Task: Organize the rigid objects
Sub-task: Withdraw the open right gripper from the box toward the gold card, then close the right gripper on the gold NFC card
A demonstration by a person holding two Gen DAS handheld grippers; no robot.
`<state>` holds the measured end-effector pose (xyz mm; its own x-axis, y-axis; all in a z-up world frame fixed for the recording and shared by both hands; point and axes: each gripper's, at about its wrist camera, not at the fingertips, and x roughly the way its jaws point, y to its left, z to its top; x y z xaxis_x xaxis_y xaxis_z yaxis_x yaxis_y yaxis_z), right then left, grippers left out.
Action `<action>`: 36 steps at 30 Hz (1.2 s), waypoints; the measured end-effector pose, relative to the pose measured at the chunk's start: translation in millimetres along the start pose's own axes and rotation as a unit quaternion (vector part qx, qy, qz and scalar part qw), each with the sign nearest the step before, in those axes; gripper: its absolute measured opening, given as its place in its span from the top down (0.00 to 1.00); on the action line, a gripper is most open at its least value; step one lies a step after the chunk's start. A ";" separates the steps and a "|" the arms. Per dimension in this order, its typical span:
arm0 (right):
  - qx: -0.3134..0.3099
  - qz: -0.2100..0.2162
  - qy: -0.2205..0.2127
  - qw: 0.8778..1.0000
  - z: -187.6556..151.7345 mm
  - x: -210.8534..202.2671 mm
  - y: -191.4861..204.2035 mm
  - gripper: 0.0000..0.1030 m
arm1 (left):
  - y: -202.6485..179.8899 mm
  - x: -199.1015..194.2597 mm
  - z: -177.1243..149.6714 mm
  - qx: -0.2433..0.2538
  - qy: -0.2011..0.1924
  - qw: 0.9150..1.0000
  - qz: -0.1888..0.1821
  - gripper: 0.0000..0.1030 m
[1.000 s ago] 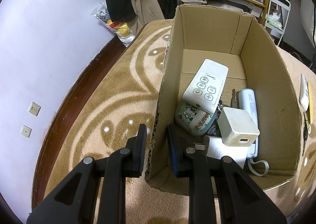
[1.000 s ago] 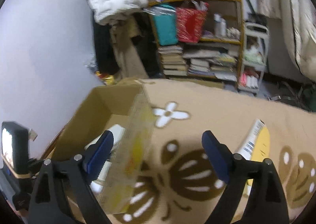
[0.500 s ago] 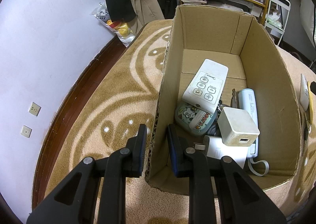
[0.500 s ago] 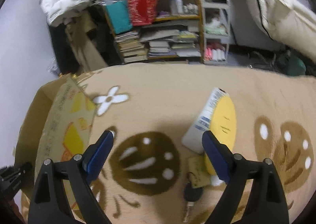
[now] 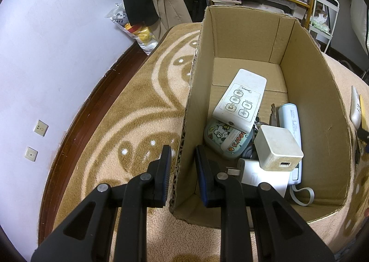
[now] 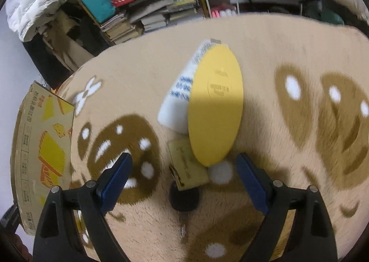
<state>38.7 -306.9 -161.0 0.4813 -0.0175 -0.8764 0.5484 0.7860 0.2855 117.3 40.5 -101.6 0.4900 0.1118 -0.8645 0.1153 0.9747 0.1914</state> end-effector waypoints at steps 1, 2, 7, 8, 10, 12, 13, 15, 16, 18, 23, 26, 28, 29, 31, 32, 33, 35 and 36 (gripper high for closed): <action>0.007 0.002 -0.001 1.000 -3.3 2.0 -3.0 0.10 | 0.0 0.0 0.0 0.000 0.000 1.000 0.000 0.80; 0.009 -0.003 -0.004 1.000 -5.7 3.1 -3.5 0.17 | -0.2 0.0 0.1 0.000 0.000 1.000 0.000 0.80; 0.002 -0.041 -0.008 0.999 -8.0 1.2 -5.0 0.50 | 0.1 -0.4 -0.1 0.000 0.000 1.000 0.001 0.80; 0.007 -0.035 -0.009 0.999 -7.2 -0.4 -7.0 0.59 | 0.0 -0.4 0.0 0.000 0.000 1.000 0.001 0.80; 0.012 -0.031 -0.010 0.999 -7.0 -1.3 -9.6 0.65 | -0.1 -0.3 0.0 0.000 0.000 1.000 0.000 0.80; 0.007 -0.034 -0.012 0.999 -8.1 -1.2 -8.3 0.66 | -0.3 -0.3 -0.1 0.000 0.000 1.000 0.001 0.80; 0.003 -0.036 -0.013 0.999 -8.4 -1.9 -6.9 0.66 | -0.2 -0.4 -0.2 0.000 0.000 1.000 0.001 0.80; -0.004 -0.028 -0.016 0.999 -8.3 -3.1 -1.9 0.66 | -0.1 -0.3 0.0 0.000 0.000 1.000 0.001 0.80; -0.006 -0.024 -0.016 1.000 -7.4 -3.0 0.9 0.66 | -0.3 -0.3 0.0 0.000 0.000 1.000 0.001 0.80; -0.016 -0.016 -0.019 1.000 -7.4 -3.9 8.1 0.66 | -0.3 -0.4 -0.1 0.000 0.000 1.000 0.000 0.80; -0.050 -0.010 -0.032 0.998 -7.9 -6.3 32.4 0.66 | -0.6 -0.3 0.0 0.000 0.000 1.000 0.001 0.80; -0.061 -0.002 -0.044 0.997 -6.8 -11.3 41.5 0.66 | -0.5 -0.3 0.1 0.000 0.000 1.000 0.001 0.80; -0.065 0.007 -0.049 0.997 -5.3 -14.3 46.4 0.66 | -0.7 -0.3 0.1 0.001 0.000 1.000 0.001 0.80; -0.067 0.009 -0.051 0.996 -4.8 -15.9 48.7 0.66 | -0.6 -0.3 0.1 0.001 0.000 1.000 0.001 0.80; -0.072 0.012 -0.058 0.996 -4.2 -18.9 53.4 0.66 | -0.7 -0.3 0.1 0.001 0.000 1.000 0.001 0.80; -0.074 0.014 -0.061 0.995 -4.0 -20.8 56.0 0.66 | -0.7 -0.3 0.1 0.001 0.000 1.000 0.001 0.80; -0.075 0.016 -0.065 0.995 -3.7 -22.7 58.1 0.66 | -0.6 -0.4 0.0 0.001 0.000 1.000 0.001 0.80; -0.074 0.025 -0.074 0.994 -2.5 -28.1 63.3 0.66 | -0.8 -0.3 0.2 0.001 0.000 1.000 0.001 0.80; -0.074 0.029 -0.077 0.994 -2.7 -30.5 65.0 0.66 | -0.5 -0.3 0.1 0.001 0.000 1.000 0.001 0.80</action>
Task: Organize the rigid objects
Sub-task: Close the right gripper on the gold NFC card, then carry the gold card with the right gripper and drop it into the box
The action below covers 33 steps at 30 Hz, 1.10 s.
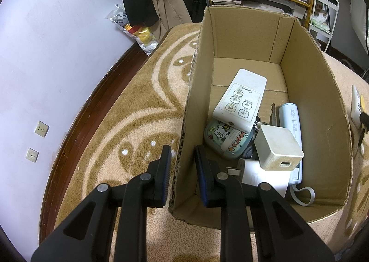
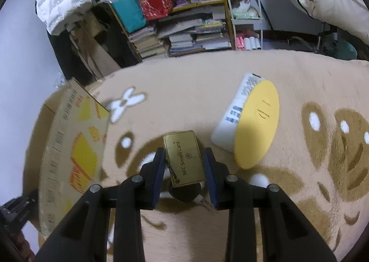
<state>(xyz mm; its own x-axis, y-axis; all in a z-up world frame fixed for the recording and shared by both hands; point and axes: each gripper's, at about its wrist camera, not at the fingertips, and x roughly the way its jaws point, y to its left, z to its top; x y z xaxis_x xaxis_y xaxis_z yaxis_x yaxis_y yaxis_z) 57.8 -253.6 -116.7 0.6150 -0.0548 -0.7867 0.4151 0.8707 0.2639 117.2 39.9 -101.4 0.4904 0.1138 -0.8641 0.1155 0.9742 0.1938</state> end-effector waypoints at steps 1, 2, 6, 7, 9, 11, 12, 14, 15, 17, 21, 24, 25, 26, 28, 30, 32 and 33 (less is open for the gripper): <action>-0.001 0.003 -0.005 1.000 1.4 -2.8 2.7 0.66 | -0.4 0.1 0.0 0.000 0.000 1.000 0.000 0.80; -0.004 0.004 -0.010 1.000 3.1 -5.1 5.1 0.66 | -0.5 0.1 0.0 0.000 0.000 1.000 0.000 0.80; -0.015 0.015 -0.024 0.999 6.2 -12.8 16.9 0.66 | -0.4 0.0 -0.1 0.000 0.000 1.000 0.000 0.80; -0.017 0.014 -0.026 0.999 6.0 -13.5 19.0 0.66 | -0.6 0.1 0.0 0.000 0.000 1.000 0.000 0.80; -0.020 0.015 -0.032 0.999 5.9 -16.9 23.0 0.66 | -0.6 -0.1 0.1 0.000 0.000 1.000 0.000 0.80; -0.020 0.027 -0.038 0.999 6.8 -21.8 26.8 0.66 | -0.7 0.1 0.0 0.000 0.000 1.000 0.000 0.80; -0.022 0.031 -0.042 0.998 7.7 -25.2 29.1 0.66 | -0.7 0.1 0.0 0.000 0.000 1.000 0.000 0.80; -0.031 0.037 -0.054 0.997 9.6 -33.4 36.8 0.66 | -0.9 0.1 0.1 0.000 0.000 1.000 0.000 0.80; -0.035 0.040 -0.058 0.997 10.6 -36.5 39.7 0.66 | -1.0 0.0 0.1 0.000 0.000 1.000 0.000 0.80; -0.044 0.046 -0.069 0.996 10.1 -45.3 48.0 0.66 | -0.8 0.1 0.4 0.001 0.000 1.000 0.001 0.80; -0.060 0.057 -0.086 0.993 10.1 -58.3 63.1 0.66 | -1.0 0.1 0.4 0.001 0.000 1.000 0.001 0.80; -0.075 0.071 -0.100 0.990 9.3 -69.1 77.7 0.66 | -0.9 0.1 0.4 0.001 0.000 1.000 0.001 0.80; -0.082 0.078 -0.106 0.988 8.6 -73.0 83.0 0.66 | -1.1 0.1 0.5 0.000 0.000 1.000 0.001 0.80; -0.088 0.084 -0.111 0.986 7.7 -76.6 88.4 0.66 | -1.3 0.1 0.5 0.001 0.000 1.000 0.001 0.80; -0.100 0.094 -0.119 0.983 4.5 -83.1 100.0 0.66 | -1.2 0.2 0.5 0.001 0.000 1.000 0.001 0.80; -0.110 0.104 -0.123 0.981 1.7 -88.1 109.9 0.66 | -0.8 0.1 0.4 0.001 0.000 1.000 0.000 0.80; -0.117 0.117 -0.126 0.978 -1.4 -91.8 117.4 0.66 | -0.8 0.2 0.0 0.000 0.000 1.000 0.000 0.80; -0.120 0.125 -0.131 0.976 -3.1 -93.5 121.3 0.66 | -0.3 0.3 -0.3 -0.001 0.000 1.000 -0.001 0.80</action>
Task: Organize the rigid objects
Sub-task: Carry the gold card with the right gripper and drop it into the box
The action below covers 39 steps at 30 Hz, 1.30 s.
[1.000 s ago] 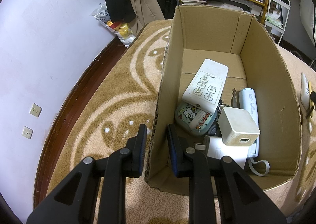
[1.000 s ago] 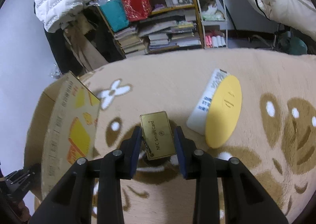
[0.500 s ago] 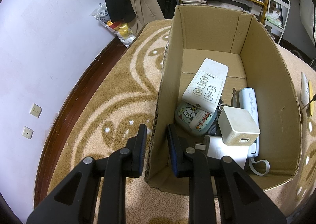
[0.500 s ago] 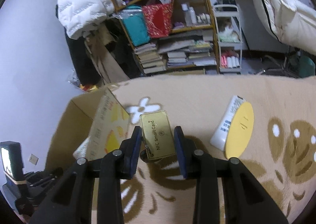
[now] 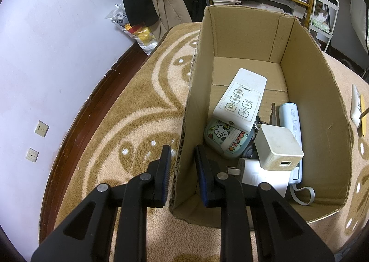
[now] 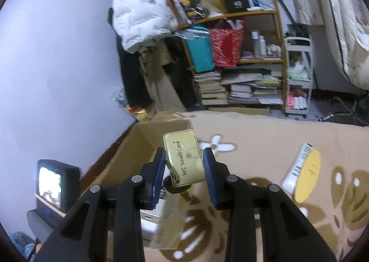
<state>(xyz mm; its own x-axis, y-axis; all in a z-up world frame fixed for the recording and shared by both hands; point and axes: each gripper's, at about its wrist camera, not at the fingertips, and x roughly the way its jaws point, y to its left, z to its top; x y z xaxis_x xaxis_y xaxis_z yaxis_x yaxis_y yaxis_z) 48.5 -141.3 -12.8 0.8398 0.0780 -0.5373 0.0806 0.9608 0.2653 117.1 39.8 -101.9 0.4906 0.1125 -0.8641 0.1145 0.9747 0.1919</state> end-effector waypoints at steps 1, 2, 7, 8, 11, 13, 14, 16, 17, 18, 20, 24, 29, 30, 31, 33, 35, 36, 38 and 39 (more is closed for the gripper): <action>-0.005 0.005 0.000 1.000 -0.6 0.4 4.3 0.66 | 0.2 0.0 -0.1 0.000 0.000 1.000 0.000 0.79; -0.011 0.009 0.003 1.000 -1.0 1.2 9.0 0.66 | 0.8 0.1 -0.2 0.000 0.000 1.000 -0.001 0.79; -0.020 0.027 0.010 0.999 -5.3 4.6 21.2 0.66 | 2.4 0.7 0.1 -0.001 0.001 1.000 -0.003 0.79; -0.021 0.030 0.010 0.999 -5.6 4.7 23.3 0.66 | 2.4 0.7 0.2 -0.001 0.001 1.000 -0.003 0.79; -0.027 0.041 0.006 0.999 -5.5 3.8 31.2 0.66 | 2.4 0.7 0.2 -0.002 0.001 1.000 -0.004 0.80; -0.028 0.051 0.004 0.998 -5.7 3.4 35.6 0.66 | 2.9 1.1 0.8 -0.003 0.001 1.000 -0.006 0.80; -0.030 0.056 0.003 0.998 -6.3 3.4 38.0 0.66 | 3.0 0.9 0.9 -0.003 0.001 1.000 -0.006 0.80; -0.036 0.065 0.004 0.997 -8.8 4.1 42.8 0.66 | 2.9 1.0 1.3 -0.003 0.001 1.000 -0.005 0.80; -0.040 0.068 0.005 0.997 -10.8 4.6 45.6 0.66 | 2.9 1.0 1.4 -0.003 0.001 1.000 -0.006 0.79; -0.044 0.072 0.007 0.996 -12.7 6.5 48.5 0.66 | 2.9 1.0 1.4 -0.003 0.002 1.000 -0.006 0.80; -0.050 0.074 0.016 0.996 -16.3 11.7 53.3 0.66 | 2.7 1.0 1.4 -0.003 0.002 1.000 -0.006 0.79; -0.053 0.072 0.038 0.995 -26.9 23.9 56.1 0.66 | 2.7 1.0 1.4 -0.003 0.002 1.000 -0.006 0.79; -0.068 0.057 0.054 0.995 -39.1 36.3 52.1 0.65 | 2.6 1.0 1.5 -0.003 0.002 1.000 -0.006 0.79; -0.067 0.054 0.057 0.995 -40.3 37.8 50.5 0.65 | 2.6 1.0 1.5 -0.003 0.002 1.000 -0.006 0.79; -0.062 0.053 0.058 0.995 -41.0 39.0 48.3 0.65 | 2.7 1.0 1.4 -0.004 0.002 1.000 -0.006 0.79; -0.054 0.052 0.059 0.995 -41.2 39.9 44.6 0.65 | 3.1 1.3 1.7 -0.004 0.002 1.000 -0.006 0.79; -0.050 0.044 0.057 0.996 -40.3 39.6 41.5 0.65 | 3.7 1.2 1.8 -0.005 0.002 1.000 -0.007 0.79; -0.049 0.044 0.057 0.996 -39.8 39.2 40.2 0.65 | 3.8 1.1 1.7 -0.005 0.002 1.000 -0.007 0.79; -0.048 0.037 0.052 0.997 -37.7 38.5 37.6 0.55 | 3.9 1.2 1.8 -0.005 0.002 1.000 -0.007 0.79; -0.044 0.034 0.048 0.997 -37.5 37.6 35.5 0.39 | 4.1 1.1 1.8 -0.005 0.002 1.000 -0.007 0.79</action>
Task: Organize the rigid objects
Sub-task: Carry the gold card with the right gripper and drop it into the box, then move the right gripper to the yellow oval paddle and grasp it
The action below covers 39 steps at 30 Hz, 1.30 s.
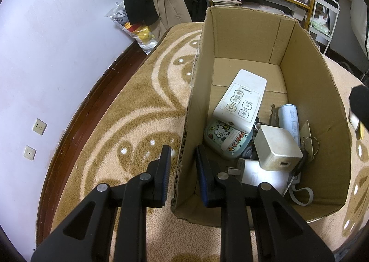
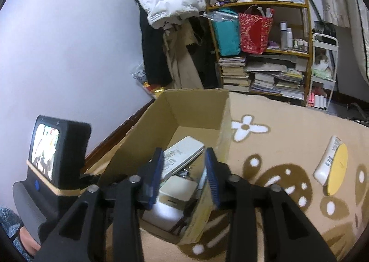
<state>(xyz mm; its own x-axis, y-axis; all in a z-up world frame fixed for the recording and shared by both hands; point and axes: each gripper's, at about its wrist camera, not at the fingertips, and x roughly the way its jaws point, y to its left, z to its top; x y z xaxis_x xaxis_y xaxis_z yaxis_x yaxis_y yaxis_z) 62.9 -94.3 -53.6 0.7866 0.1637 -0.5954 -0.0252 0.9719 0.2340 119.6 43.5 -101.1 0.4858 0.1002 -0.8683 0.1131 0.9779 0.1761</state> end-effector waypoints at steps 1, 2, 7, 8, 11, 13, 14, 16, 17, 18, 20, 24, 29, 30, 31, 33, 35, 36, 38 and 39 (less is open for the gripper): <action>0.010 -0.005 -0.007 1.000 -0.2 -1.4 -4.7 0.34 | -0.1 0.1 0.0 0.000 0.000 1.000 0.000 0.79; 0.017 -0.008 -0.010 1.000 -0.2 -1.8 -8.1 0.29 | -0.3 0.0 0.0 0.000 0.000 1.000 0.000 0.79; 0.019 -0.051 -0.013 0.998 2.0 -2.3 -23.9 0.14 | -0.2 0.0 0.0 0.000 0.000 1.000 0.000 0.79; 0.021 -0.063 -0.016 0.998 2.7 -2.9 -26.9 0.10 | -0.3 0.0 0.1 0.000 0.000 1.000 0.000 0.79; 0.043 -0.087 -0.023 0.995 5.2 -4.9 -43.4 0.00 | -0.1 0.0 0.0 0.000 0.000 1.000 0.000 0.79; 0.063 -0.100 -0.023 0.993 6.8 -5.5 -58.2 0.00 | -0.3 0.0 0.0 0.000 0.000 1.000 0.000 0.79; 0.069 -0.105 -0.022 0.992 7.4 -5.8 -63.9 0.00 | -0.5 0.0 0.2 0.000 0.000 1.000 0.000 0.79; 0.083 -0.123 -0.021 0.989 7.4 -5.7 -79.6 0.00 | -0.4 0.0 0.2 0.000 0.000 1.000 0.000 0.79; 0.092 -0.132 -0.020 0.987 7.0 -5.4 -90.0 0.00 | 0.0 0.0 0.2 0.000 0.000 1.000 0.000 0.79; 0.099 -0.137 -0.019 0.985 6.5 -5.3 -96.3 0.00 | 0.6 -0.1 -0.1 0.000 0.000 1.000 0.001 0.79; 0.127 -0.147 -0.020 0.981 5.1 -4.0 -116.6 0.00 | 0.0 0.3 0.2 0.001 0.000 1.000 0.002 0.79; 0.171 -0.165 -0.015 0.971 0.2 -0.9 -149.8 0.00 | 0.2 1.1 0.0 0.000 0.001 1.000 0.002 0.78; 0.181 -0.211 -0.011 0.961 -0.2 2.4 -182.7 0.00 | 0.2 1.4 0.0 0.001 0.001 1.000 0.003 0.78; 0.184 -0.218 -0.008 0.958 -0.5 3.1 -190.3 0.00 | 0.3 1.4 0.0 0.001 0.001 1.000 0.003 0.78; 0.187 -0.221 -0.006 0.957 -2.4 2.9 -196.0 0.00 | 0.4 2.0 0.0 0.001 0.001 1.000 0.003 0.78; 0.197 -0.229 -0.002 0.953 -4.6 3.1 -209.9 0.00 | 0.7 3.4 0.0 0.000 0.002 1.000 0.003 0.77; 0.208 -0.236 0.001 0.949 -7.0 3.8 -223.4 0.00 | 1.5 5.2 0.3 -0.002 0.004 1.000 0.004 0.76; 0.214 -0.237 0.003 0.947 -7.9 3.7 -228.9 0.00 | 1.6 5.9 0.3 -0.002 0.005 1.000 0.004 0.76; 0.226 -0.238 0.006 0.944 -11.2 3.7 -241.3 0.00 | 1.3 6.4 0.4 -0.002 0.005 1.000 0.005 0.75; 0.231 -0.238 0.008 0.943 -12.1 4.3 -246.4 0.00 | 1.5 6.5 0.3 -0.002 0.005 1.000 0.005 0.75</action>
<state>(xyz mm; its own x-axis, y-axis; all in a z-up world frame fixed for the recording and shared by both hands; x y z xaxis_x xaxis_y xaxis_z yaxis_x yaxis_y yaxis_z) 65.0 -331.0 -123.1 0.6315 -0.2665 -0.7281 0.6027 0.7596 0.2447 123.3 45.6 -106.4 0.4779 0.1114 -0.8713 0.1051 0.9775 0.1827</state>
